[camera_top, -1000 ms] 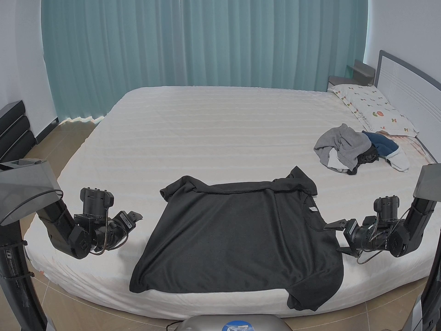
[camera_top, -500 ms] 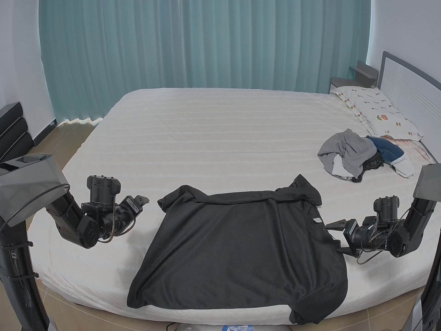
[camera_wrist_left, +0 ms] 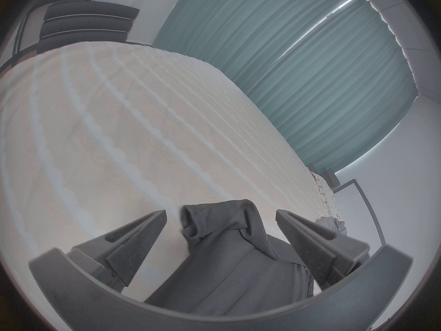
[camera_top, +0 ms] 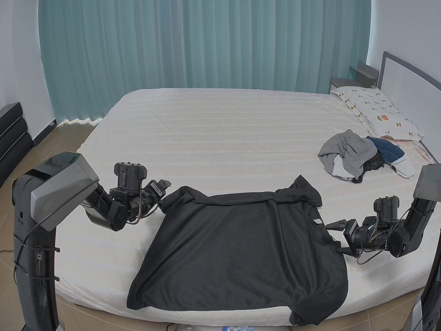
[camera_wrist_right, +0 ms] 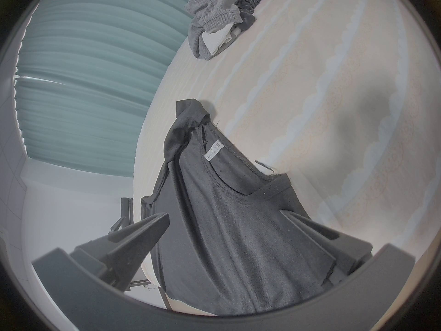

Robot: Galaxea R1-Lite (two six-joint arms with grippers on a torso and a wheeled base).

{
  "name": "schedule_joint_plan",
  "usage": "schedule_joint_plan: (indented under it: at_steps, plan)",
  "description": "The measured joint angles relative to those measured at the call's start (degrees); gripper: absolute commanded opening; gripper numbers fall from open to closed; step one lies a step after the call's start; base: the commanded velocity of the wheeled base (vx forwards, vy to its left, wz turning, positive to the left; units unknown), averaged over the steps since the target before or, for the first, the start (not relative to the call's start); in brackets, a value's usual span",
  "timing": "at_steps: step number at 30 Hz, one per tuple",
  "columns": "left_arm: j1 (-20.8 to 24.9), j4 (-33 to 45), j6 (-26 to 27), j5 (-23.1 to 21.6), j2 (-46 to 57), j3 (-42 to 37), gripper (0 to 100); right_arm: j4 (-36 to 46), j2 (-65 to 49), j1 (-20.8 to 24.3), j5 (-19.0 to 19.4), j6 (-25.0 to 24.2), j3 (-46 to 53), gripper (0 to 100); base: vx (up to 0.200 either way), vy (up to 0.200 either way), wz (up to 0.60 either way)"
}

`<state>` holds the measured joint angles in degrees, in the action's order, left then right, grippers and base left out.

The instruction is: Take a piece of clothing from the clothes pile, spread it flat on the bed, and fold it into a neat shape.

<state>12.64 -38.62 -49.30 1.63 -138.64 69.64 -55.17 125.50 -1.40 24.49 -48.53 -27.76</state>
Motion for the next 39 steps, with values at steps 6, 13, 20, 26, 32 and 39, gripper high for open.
schedule_joint_plan:
  at_steps: [6,13,20,26,32,39]
  plan:
    - [0.87,1.67,0.61,0.82,-3.85,3.93,100,0.00,0.00,0.00,0.00,0.09,-0.02,100,0.000,0.000,0.00]
    - [1.05,1.62,1.57,1.32,-5.21,4.83,100,0.00,0.00,0.00,0.00,0.12,-0.07,100,0.000,0.000,0.00]
    - [0.91,1.65,4.12,2.90,-6.51,6.84,0,0.00,0.10,0.09,-0.06,0.17,-0.16,100,0.000,0.000,0.00]
    - [0.61,1.62,4.11,2.83,-8.24,9.57,0,0.00,0.10,0.09,-0.09,0.17,-0.24,100,0.000,0.000,0.00]
    - [-0.05,0.59,3.68,4.00,-9.95,14.20,0,0.00,0.10,0.09,-0.06,0.12,-0.29,100,0.000,0.000,0.00]
    - [-1.78,-3.41,1.35,9.58,-13.81,22.49,0,0.00,0.10,0.06,-0.06,0.12,-0.32,100,0.000,0.000,0.00]
